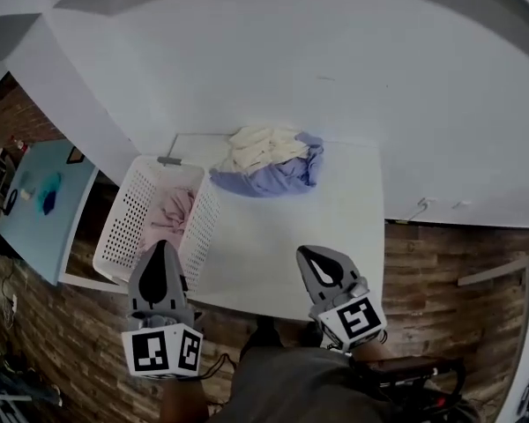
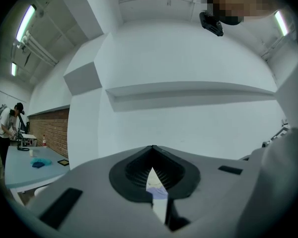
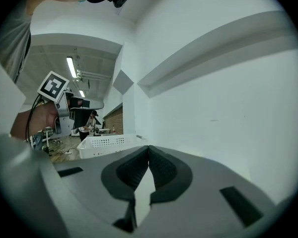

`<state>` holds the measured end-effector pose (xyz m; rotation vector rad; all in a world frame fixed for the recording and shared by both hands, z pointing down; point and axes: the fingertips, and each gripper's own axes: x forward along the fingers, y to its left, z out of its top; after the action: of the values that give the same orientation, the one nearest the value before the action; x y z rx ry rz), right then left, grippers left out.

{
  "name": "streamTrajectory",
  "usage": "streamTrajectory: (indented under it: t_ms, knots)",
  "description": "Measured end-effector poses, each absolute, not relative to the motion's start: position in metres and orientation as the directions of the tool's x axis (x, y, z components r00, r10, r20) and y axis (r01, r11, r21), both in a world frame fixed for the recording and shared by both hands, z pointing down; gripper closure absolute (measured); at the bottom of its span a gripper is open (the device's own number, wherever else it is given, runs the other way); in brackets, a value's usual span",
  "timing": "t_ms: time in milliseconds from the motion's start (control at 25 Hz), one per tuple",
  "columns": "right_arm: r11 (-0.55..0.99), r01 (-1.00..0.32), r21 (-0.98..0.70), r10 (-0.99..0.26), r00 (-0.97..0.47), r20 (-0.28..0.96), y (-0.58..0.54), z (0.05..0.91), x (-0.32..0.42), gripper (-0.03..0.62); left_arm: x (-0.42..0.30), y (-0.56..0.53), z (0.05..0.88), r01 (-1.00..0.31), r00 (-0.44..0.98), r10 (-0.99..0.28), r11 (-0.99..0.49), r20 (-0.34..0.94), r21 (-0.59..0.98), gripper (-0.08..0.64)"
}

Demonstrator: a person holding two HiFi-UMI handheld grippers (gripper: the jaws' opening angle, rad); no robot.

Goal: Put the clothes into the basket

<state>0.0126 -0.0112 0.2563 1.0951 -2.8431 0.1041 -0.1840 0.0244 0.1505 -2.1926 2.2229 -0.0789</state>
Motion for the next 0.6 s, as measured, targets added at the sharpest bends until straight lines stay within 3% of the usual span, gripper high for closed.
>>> streamTrajectory:
  t_ms: [600]
  knots:
    - [0.656, -0.754, -0.031, -0.754, -0.657, 0.0, -0.008, 0.228, 0.114, 0.584, -0.076, 0.023, 0.12, -0.991, 0.108, -0.991, -0.101, -0.076, -0.085, 0.551]
